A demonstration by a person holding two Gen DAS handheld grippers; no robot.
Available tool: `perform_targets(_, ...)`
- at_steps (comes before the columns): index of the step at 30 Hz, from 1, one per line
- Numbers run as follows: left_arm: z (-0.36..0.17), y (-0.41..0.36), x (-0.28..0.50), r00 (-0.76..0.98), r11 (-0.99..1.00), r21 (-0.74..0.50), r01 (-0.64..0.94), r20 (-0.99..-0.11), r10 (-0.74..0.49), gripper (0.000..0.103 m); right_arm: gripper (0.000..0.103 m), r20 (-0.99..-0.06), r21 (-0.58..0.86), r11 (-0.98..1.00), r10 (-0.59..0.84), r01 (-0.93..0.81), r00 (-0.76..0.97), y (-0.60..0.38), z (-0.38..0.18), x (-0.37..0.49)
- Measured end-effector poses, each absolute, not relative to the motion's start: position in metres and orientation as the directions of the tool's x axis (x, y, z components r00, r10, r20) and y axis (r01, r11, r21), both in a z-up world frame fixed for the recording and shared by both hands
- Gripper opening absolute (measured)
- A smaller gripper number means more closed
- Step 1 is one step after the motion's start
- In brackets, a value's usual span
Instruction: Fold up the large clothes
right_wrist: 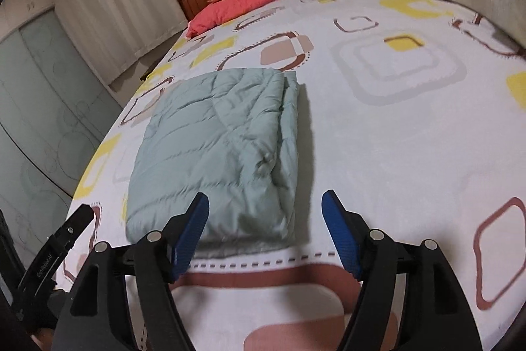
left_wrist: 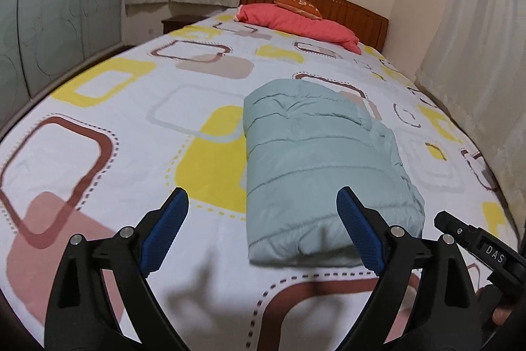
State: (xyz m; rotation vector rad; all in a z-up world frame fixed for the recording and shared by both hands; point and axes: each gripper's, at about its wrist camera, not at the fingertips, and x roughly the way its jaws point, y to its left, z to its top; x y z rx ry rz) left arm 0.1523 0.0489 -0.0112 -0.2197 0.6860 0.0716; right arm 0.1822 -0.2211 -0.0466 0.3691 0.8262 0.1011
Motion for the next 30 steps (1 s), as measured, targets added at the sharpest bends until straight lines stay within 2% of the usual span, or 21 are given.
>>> perform_targets(3, -0.006, 0.045, 0.138, 0.78, 0.98, -0.147, -0.137, -0.626, 0.015, 0.095, 0.071, -0.689, 0.293, 0.955, 0.182, 0.04, 0.701, -0.209, -0.038, 0.169)
perform_targets(11, 0.016, 0.044, 0.111, 0.804, 0.98, -0.132, -0.147, -0.593, 0.041, 0.096, 0.074, -0.658, 0.187, 0.982, 0.108, 0.022, 0.746, -0.191, -0.017, 0.147)
perform_targets(30, 0.036, 0.042, 0.088, 0.825, 0.981, -0.126, -0.145, -0.562, 0.05, 0.099, 0.075, -0.619, 0.141, 0.99, 0.082, 0.008, 0.781, -0.178, 0.005, 0.123)
